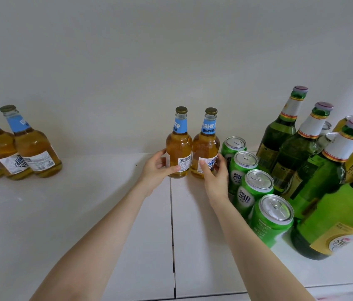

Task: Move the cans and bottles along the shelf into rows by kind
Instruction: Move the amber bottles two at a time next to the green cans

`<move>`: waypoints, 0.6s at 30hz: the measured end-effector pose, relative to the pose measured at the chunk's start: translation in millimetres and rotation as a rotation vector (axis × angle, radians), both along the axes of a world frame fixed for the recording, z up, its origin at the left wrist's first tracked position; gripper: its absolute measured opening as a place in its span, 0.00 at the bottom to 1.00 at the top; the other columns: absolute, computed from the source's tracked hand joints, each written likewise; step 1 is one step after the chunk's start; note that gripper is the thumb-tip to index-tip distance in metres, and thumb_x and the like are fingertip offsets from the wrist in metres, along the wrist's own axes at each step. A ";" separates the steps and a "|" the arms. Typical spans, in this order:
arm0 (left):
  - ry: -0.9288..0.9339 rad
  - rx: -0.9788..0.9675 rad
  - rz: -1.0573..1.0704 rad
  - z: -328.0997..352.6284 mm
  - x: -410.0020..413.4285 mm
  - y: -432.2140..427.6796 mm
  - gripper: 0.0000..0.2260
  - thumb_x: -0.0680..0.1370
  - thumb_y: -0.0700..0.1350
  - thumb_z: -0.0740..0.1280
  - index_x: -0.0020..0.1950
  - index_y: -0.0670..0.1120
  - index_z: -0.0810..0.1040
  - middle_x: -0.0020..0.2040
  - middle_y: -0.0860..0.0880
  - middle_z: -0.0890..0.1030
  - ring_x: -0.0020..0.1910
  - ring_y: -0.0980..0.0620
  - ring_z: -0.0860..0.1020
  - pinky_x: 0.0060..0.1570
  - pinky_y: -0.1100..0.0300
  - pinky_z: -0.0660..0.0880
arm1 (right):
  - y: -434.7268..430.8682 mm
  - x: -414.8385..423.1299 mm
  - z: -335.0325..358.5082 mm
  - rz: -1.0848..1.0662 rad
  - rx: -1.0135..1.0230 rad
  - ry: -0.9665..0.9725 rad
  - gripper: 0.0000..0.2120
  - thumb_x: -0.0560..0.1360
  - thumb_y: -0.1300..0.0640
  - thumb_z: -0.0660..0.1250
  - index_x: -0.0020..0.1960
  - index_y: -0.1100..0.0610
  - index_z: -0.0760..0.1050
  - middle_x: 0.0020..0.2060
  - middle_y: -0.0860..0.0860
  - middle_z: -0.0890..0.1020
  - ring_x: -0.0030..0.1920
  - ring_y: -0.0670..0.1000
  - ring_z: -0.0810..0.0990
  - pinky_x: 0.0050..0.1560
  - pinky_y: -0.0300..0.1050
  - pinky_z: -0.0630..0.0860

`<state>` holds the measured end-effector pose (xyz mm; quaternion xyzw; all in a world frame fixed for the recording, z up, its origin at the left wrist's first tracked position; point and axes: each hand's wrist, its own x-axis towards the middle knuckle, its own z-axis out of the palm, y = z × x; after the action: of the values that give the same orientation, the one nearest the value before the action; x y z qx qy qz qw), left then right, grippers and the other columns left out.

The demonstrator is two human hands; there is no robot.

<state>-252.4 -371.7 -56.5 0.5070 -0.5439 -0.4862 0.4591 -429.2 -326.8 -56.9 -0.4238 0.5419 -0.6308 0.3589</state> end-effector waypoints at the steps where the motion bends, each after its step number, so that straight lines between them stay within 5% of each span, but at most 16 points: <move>1: 0.004 0.000 0.000 -0.2 0.0 0.6 0.35 0.68 0.44 0.80 0.72 0.48 0.71 0.60 0.51 0.81 0.56 0.56 0.81 0.43 0.68 0.79 | 0.8 0.0 0.2 0.000 0.001 0.002 0.28 0.77 0.53 0.71 0.74 0.52 0.66 0.62 0.44 0.77 0.58 0.37 0.76 0.63 0.40 0.74; 5: 0.014 0.001 0.007 1.0 0.3 4.0 0.33 0.68 0.43 0.80 0.71 0.49 0.73 0.58 0.53 0.82 0.56 0.56 0.81 0.46 0.67 0.79 | 4.4 0.8 -1.9 -0.012 0.007 0.025 0.28 0.77 0.55 0.71 0.73 0.53 0.67 0.58 0.38 0.77 0.54 0.28 0.76 0.55 0.29 0.74; 10: 0.006 0.018 0.039 0.4 2.4 16.3 0.30 0.69 0.40 0.79 0.69 0.49 0.73 0.52 0.58 0.82 0.53 0.61 0.82 0.44 0.70 0.77 | 16.4 4.4 -1.6 -0.039 0.040 0.038 0.29 0.76 0.56 0.72 0.74 0.57 0.66 0.59 0.42 0.76 0.55 0.34 0.76 0.64 0.42 0.73; 14: -0.132 0.045 0.102 3.8 11.8 35.9 0.32 0.72 0.47 0.77 0.73 0.48 0.70 0.67 0.46 0.75 0.67 0.49 0.74 0.62 0.56 0.73 | 35.5 8.1 1.0 -0.037 0.052 0.111 0.30 0.76 0.56 0.72 0.75 0.58 0.65 0.62 0.45 0.76 0.55 0.37 0.76 0.64 0.42 0.72; 18: -0.397 -0.037 0.102 11.6 28.7 62.9 0.27 0.75 0.49 0.74 0.72 0.47 0.72 0.69 0.47 0.75 0.69 0.49 0.72 0.63 0.60 0.68 | 63.7 12.0 7.1 -0.018 0.083 0.301 0.32 0.77 0.54 0.71 0.77 0.57 0.63 0.71 0.50 0.73 0.69 0.46 0.70 0.71 0.48 0.68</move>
<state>-223.8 -308.8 -44.9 0.6114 -0.6061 -0.3426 0.3760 -417.2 -263.2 -49.8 -0.4934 0.6189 -0.5406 0.2851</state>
